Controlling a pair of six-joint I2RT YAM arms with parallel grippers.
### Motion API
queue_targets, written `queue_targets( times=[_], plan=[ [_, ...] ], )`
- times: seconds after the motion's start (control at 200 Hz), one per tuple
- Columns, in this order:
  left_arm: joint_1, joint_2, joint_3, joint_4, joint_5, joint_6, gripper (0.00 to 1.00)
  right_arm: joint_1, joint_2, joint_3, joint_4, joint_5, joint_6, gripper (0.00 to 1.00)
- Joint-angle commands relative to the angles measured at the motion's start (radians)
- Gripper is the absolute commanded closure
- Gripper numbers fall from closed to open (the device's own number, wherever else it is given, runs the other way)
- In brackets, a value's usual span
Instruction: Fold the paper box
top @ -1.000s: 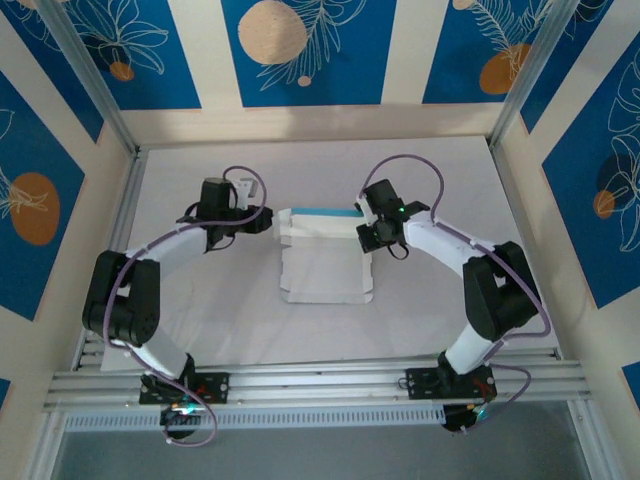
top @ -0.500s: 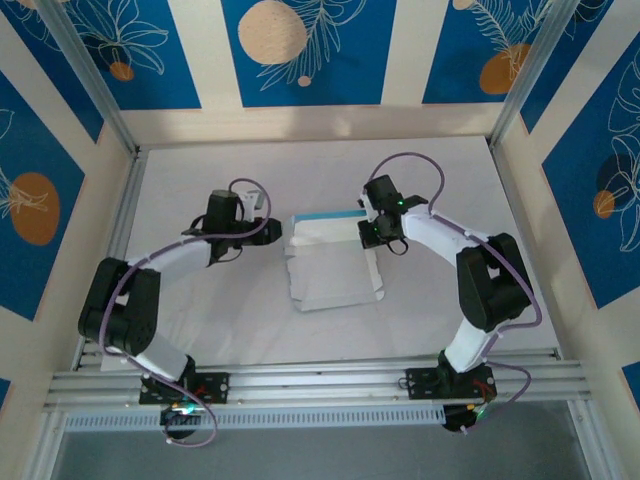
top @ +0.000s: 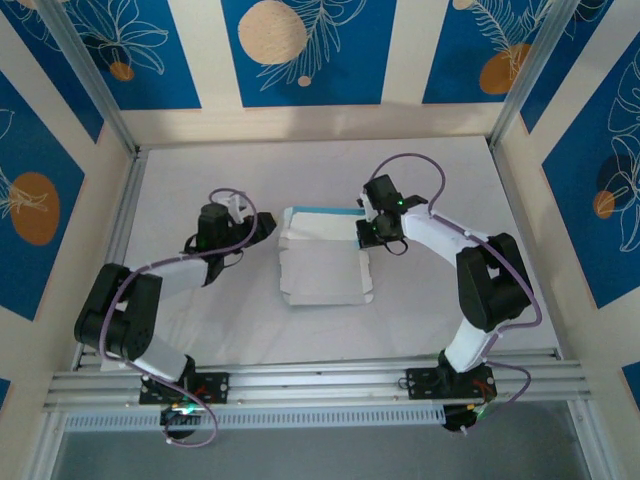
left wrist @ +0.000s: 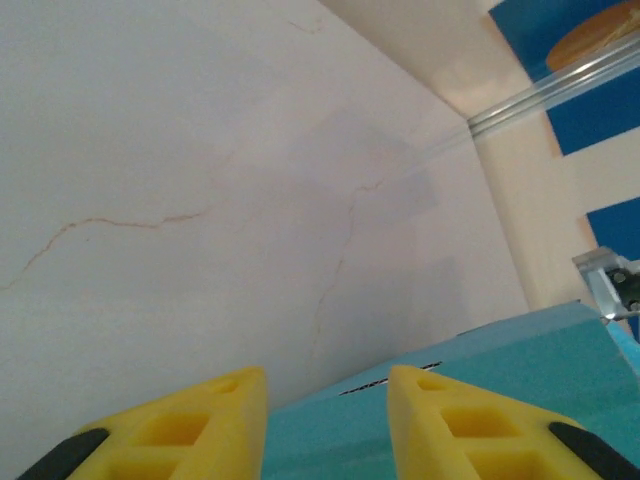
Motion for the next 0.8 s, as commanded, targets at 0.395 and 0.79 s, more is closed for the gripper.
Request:
queue_targets(
  times=[0.395, 0.79],
  plan=[
    [-0.008, 0.316, -0.076, 0.781, 0.108, -0.464, 0.79, -0.020, -0.021, -0.017, 0.021, -0.109, 0.052, 1.00],
    [-0.044, 0.327, -0.047, 0.781, 0.136, -0.482, 0.77, 0.003, 0.011, 0.008, 0.006, -0.072, 0.038, 1.00]
  ],
)
